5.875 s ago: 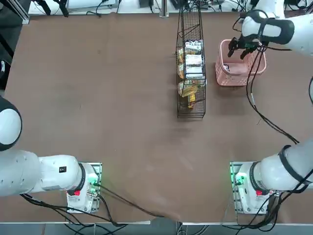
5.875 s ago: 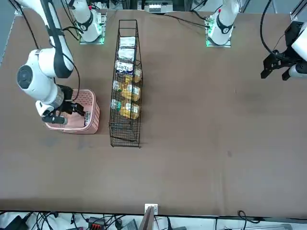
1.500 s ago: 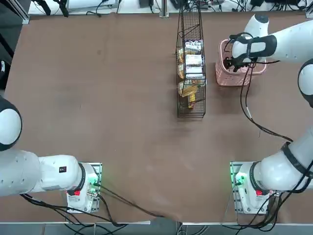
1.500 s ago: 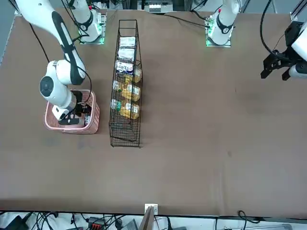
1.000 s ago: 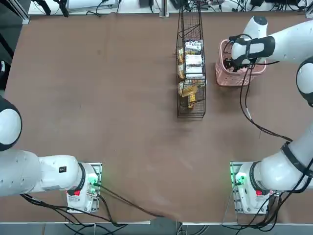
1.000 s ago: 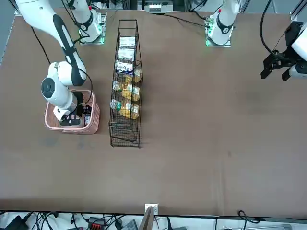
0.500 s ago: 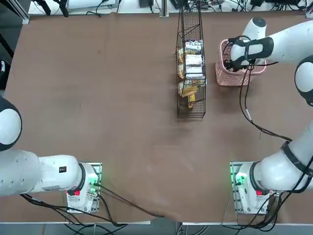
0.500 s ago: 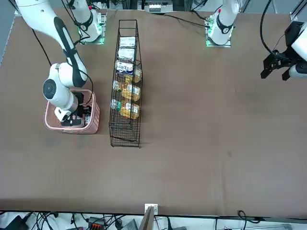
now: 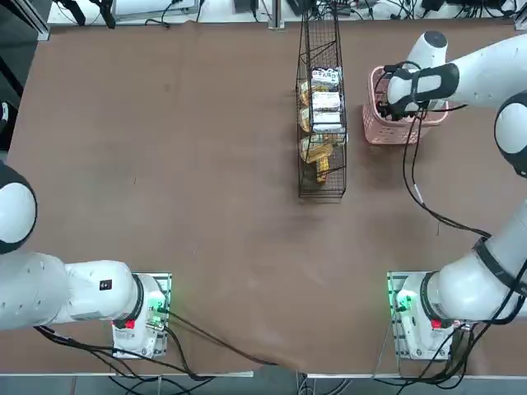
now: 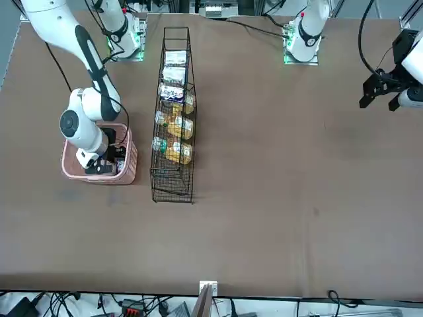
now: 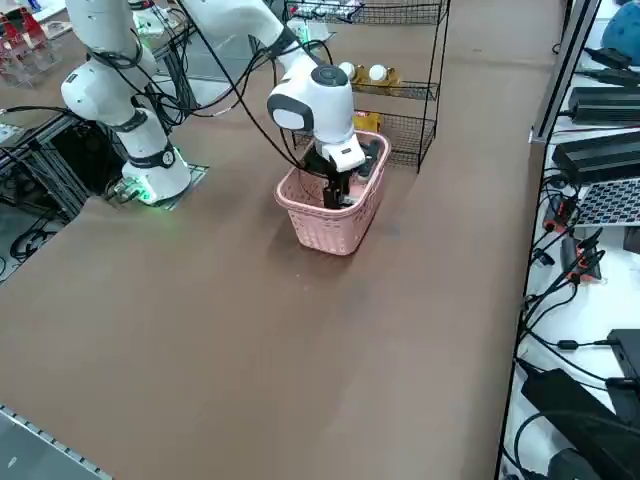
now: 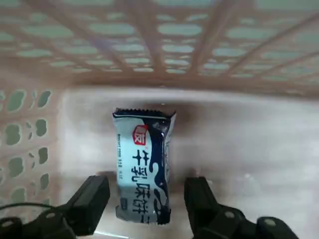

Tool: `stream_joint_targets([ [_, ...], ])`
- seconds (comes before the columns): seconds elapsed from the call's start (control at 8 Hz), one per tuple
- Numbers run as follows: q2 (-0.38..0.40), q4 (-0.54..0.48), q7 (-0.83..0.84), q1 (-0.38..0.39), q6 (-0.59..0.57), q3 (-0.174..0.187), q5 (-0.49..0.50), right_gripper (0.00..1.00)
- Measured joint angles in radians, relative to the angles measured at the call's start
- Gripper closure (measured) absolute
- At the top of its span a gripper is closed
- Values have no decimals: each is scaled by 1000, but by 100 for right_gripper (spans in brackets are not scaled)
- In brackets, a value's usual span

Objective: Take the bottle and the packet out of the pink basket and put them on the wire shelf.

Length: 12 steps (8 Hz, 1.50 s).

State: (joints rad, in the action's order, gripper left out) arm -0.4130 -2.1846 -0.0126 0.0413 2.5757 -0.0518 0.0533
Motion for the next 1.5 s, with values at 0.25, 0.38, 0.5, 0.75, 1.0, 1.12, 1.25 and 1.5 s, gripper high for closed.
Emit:
stream_joint_targets([
  [0.25, -4, 0, -1, 0, 6, 0, 0, 11],
  [0.38, -6, 0, -1, 0, 8, 0, 0, 13],
  [0.5, -9, 0, -1, 0, 9, 0, 0, 15],
  [0.75, -11, 0, -1, 0, 11, 0, 0, 17],
  [1.0, -11, 0, -1, 0, 12, 0, 0, 20],
  [1.12, -11, 0, -1, 0, 12, 0, 0, 26],
  [1.25, -11, 1, -1, 0, 13, 0, 0, 33],
  [1.5, -3, 5, -1, 0, 14, -1, 0, 52],
])
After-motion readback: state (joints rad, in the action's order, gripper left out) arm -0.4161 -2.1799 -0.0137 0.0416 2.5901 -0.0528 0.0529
